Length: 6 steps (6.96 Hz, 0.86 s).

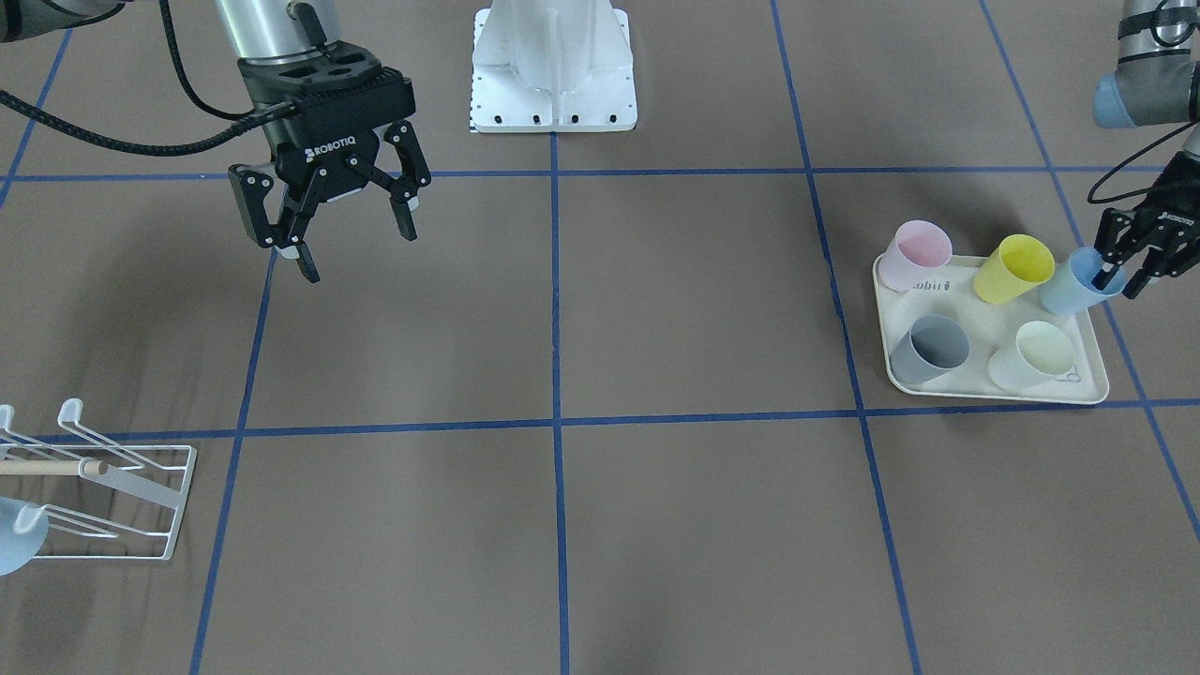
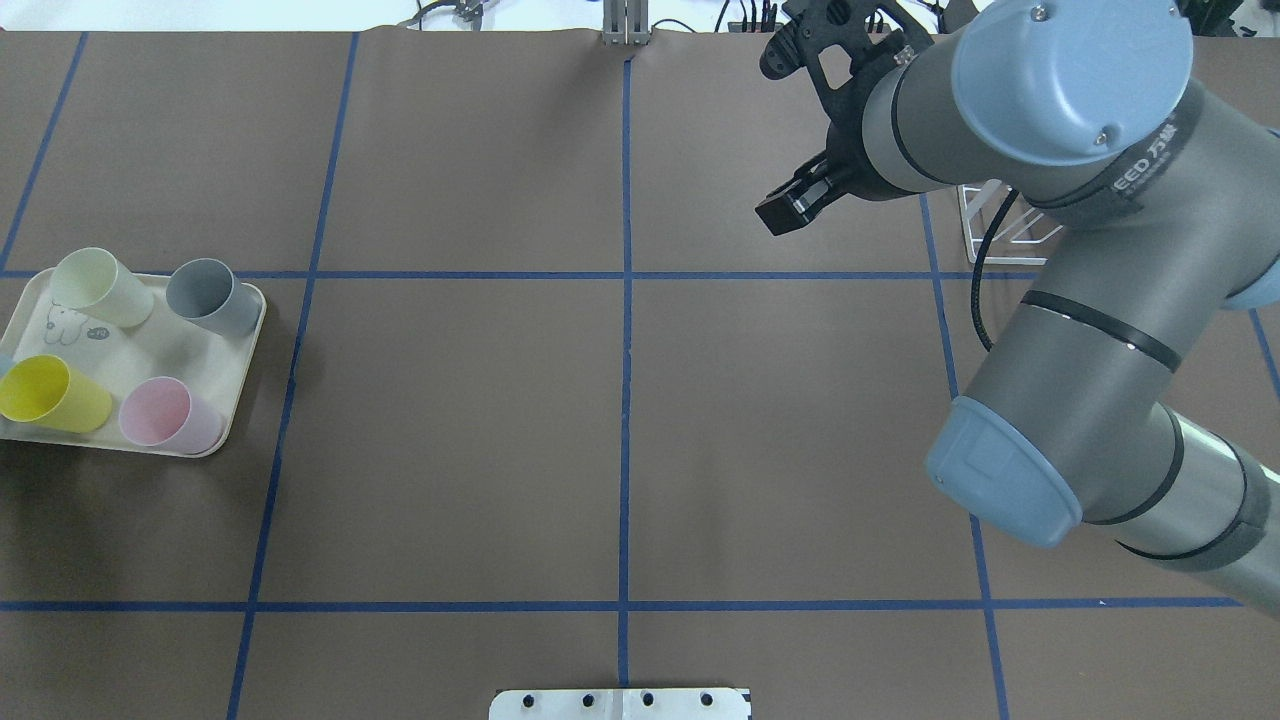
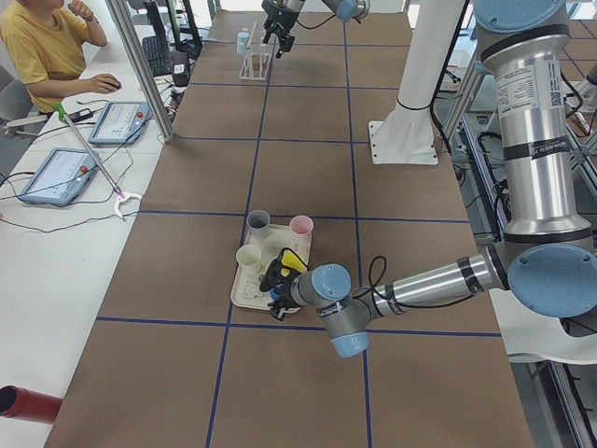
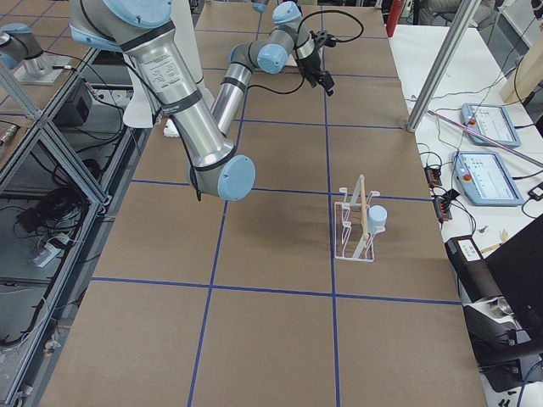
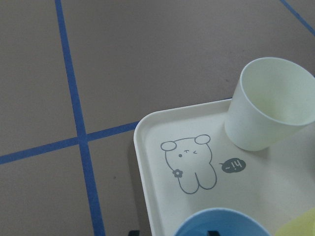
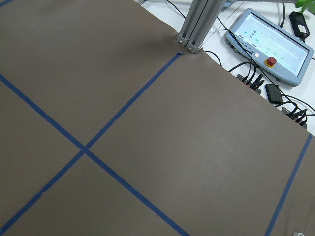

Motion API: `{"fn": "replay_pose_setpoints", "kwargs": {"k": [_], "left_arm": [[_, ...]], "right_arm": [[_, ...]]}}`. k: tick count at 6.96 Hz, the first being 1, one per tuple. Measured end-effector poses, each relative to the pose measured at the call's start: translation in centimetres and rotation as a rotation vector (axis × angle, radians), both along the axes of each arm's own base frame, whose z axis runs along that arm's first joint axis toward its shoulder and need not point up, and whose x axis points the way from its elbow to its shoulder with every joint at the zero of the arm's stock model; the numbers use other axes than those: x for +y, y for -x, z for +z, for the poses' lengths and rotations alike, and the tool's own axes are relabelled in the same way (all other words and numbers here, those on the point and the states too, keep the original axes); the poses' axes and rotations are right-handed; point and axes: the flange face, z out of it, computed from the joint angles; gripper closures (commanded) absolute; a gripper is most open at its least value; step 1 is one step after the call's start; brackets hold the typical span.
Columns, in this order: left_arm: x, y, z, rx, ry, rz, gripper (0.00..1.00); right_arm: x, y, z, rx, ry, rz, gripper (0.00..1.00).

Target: Transfer IKEA cup to right arm and place on rack

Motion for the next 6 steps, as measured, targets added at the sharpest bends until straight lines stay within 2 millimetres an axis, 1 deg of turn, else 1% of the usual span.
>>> {"fn": "replay_pose_setpoints", "kwargs": {"k": [1,4,5,6], "left_arm": [[0.0,0.0,0.0,0.0,-0.001,0.001,1.0],[-0.1,-0.1,0.0,-0.013,-0.021,0.016,1.0],[-0.3,0.3,-0.1,-0.027,-0.042,0.022,1.0],[-0.8,1.4,-0.2,-0.033,-0.049,0.006,1.0]], "right_arm": [[0.0,0.0,0.0,0.0,0.0,0.0,0.0],[0.0,0.1,0.0,0.001,-0.001,0.0,0.0],[0.0,0.1,0.0,0.002,-0.001,-0.001,0.0],[0.0,0.2,0.1,0.002,-0.001,-0.001,0.0]]}}
